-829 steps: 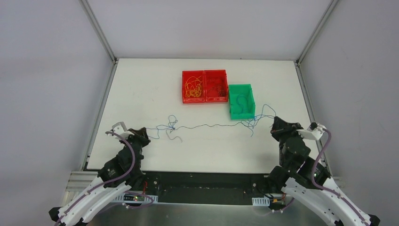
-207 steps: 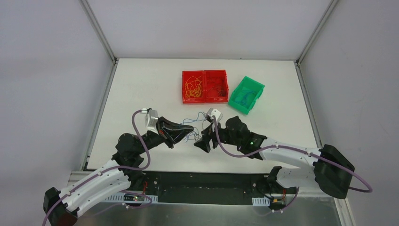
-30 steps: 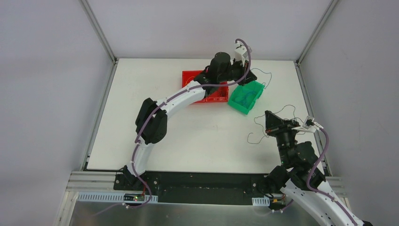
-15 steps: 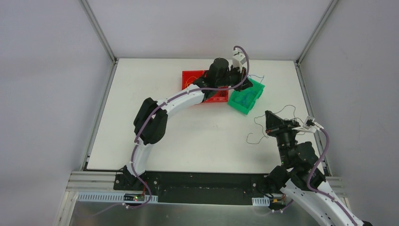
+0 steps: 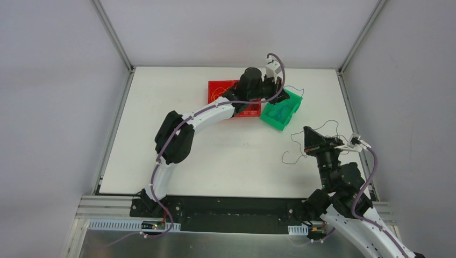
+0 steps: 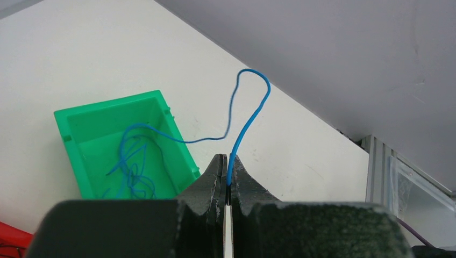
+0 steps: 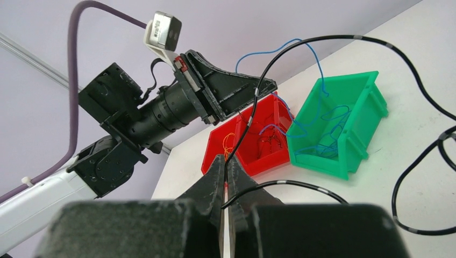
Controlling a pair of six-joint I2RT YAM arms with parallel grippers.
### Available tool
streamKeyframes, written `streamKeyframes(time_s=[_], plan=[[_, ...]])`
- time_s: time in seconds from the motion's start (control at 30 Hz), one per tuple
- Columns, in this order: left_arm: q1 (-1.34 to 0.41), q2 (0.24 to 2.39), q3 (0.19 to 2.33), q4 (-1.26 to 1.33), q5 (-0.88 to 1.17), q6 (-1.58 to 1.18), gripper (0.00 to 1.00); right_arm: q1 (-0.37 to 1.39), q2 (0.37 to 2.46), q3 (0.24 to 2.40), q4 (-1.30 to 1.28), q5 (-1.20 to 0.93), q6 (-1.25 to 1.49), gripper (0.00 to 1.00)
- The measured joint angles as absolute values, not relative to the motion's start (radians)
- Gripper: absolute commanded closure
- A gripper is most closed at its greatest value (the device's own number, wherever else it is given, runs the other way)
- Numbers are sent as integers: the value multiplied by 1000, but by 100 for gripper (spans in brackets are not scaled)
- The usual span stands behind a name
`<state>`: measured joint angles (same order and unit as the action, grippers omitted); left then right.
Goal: Untangle the cables
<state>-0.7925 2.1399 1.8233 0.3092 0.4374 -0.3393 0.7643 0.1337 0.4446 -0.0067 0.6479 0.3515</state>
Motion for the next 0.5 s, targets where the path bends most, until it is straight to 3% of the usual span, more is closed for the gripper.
streamKeyframes(time_s=[0.3, 0.5], plan=[[-783, 2241, 1826, 333, 419, -360, 100, 764, 131, 445, -9, 647, 355, 100], [-763, 2427, 1975, 249, 357, -422, 100, 764, 131, 445, -9, 648, 356, 100]])
